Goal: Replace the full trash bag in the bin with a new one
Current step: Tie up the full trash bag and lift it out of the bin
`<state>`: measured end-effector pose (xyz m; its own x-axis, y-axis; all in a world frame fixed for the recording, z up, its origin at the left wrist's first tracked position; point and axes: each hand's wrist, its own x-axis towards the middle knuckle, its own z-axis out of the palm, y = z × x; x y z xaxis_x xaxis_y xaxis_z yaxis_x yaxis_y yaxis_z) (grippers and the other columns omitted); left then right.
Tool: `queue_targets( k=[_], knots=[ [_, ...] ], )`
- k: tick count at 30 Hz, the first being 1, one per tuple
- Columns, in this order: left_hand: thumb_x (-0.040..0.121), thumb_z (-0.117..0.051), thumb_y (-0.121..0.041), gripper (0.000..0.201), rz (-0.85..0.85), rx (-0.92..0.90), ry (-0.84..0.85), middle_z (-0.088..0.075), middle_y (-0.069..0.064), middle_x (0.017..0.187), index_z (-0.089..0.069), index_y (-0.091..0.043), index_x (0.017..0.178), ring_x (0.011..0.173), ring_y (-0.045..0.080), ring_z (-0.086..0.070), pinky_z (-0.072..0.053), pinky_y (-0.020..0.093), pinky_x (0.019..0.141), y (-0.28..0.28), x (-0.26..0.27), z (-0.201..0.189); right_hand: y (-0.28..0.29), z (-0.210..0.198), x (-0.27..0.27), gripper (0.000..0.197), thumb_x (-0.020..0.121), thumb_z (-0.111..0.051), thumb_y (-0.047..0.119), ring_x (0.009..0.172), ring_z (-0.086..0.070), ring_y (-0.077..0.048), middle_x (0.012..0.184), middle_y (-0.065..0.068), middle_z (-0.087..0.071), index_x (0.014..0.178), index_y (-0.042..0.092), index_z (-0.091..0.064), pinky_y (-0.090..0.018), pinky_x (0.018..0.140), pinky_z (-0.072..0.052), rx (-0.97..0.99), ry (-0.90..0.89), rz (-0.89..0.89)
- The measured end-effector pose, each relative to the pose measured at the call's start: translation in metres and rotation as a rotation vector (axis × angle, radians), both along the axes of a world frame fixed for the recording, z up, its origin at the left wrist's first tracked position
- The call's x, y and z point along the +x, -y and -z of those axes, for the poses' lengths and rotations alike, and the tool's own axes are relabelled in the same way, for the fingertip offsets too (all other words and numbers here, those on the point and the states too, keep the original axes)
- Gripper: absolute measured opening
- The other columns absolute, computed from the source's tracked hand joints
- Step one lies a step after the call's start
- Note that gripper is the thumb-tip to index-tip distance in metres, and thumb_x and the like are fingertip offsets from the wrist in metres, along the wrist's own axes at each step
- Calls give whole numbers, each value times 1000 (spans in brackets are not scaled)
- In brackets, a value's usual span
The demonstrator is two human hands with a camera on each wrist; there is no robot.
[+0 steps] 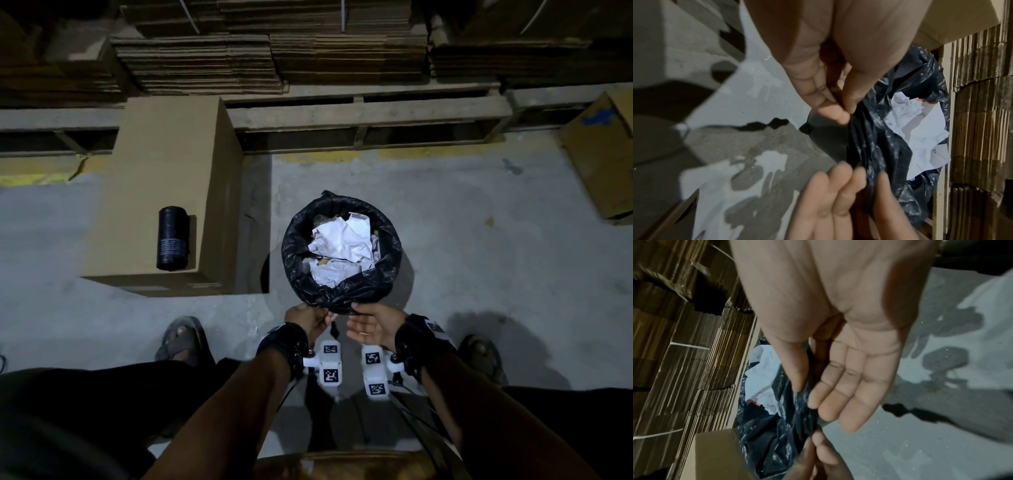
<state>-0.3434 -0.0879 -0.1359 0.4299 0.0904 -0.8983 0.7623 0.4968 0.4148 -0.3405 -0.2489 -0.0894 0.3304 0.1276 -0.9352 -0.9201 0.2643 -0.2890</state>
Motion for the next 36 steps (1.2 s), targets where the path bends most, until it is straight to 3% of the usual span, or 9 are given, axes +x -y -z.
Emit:
queue_targets(
  k=[4,7,11,14,18,21,25,31,36],
  knots=[
    [80,-59,15,17,10,72,26,-62,18,59,-58,2,69,48,21,-57,-49,20,44,-9,-6,0,2,6,1,7,89,-64,8,76,-64,-22,83,-11,-64,86,4,-61,-31,59,-60,-71,-2,-27],
    [81,-60,8,10,-27,52,38,-61,12,53,-59,0,75,40,15,-53,-44,17,41,-17,-6,-1,3,9,0,6,88,-65,9,75,-65,-20,81,-9,-66,85,5,-62,-30,60,-60,-95,-2,-73],
    [87,-53,-8,11,-124,-96,16,-58,7,56,-57,-4,78,50,16,-52,-45,19,45,-26,-4,-5,3,12,-2,7,84,-69,8,72,-63,-20,77,-8,-62,85,5,-63,-31,55,-59,-87,21,-41],
    [93,-55,-17,18,-127,-125,-18,-53,5,52,-57,-7,78,38,13,-46,-39,17,38,-38,2,-1,6,11,-6,7,85,-69,6,73,-62,-21,80,-9,-61,88,4,-63,-30,54,-60,-49,27,-54],
    [93,-52,-3,16,-84,-93,-34,-54,2,44,-53,-7,77,32,7,-45,-35,14,34,-48,11,5,17,7,-2,13,86,-70,14,74,-66,-20,82,-8,-63,90,6,-61,-35,63,-61,11,69,7],
    [92,-50,-4,18,-104,-26,-42,-57,2,44,-51,-6,74,30,7,-42,-31,12,32,-51,13,6,22,11,3,22,88,-67,27,69,-64,-19,68,-4,-67,82,8,-59,-36,74,-58,-31,47,149],
    [91,-46,-9,17,-152,0,-9,-57,6,65,-49,-8,75,40,9,-40,-30,14,36,-52,19,5,23,10,7,19,88,-63,23,57,-52,-13,53,4,-57,73,12,-59,-27,61,-49,-89,149,216],
    [83,-67,-26,23,-103,128,0,-53,1,53,-58,-11,67,48,15,-43,-36,21,48,-54,33,3,32,16,11,25,87,-67,38,58,-54,-13,60,3,-58,78,14,-64,-28,63,-51,-216,136,333],
    [90,-55,-6,13,-102,269,97,-47,-3,39,-58,-9,78,31,8,-41,-30,15,38,-68,53,1,45,21,34,21,83,-61,14,41,-40,-12,42,5,-47,63,13,-56,-18,40,-38,-361,218,457]
  ],
)
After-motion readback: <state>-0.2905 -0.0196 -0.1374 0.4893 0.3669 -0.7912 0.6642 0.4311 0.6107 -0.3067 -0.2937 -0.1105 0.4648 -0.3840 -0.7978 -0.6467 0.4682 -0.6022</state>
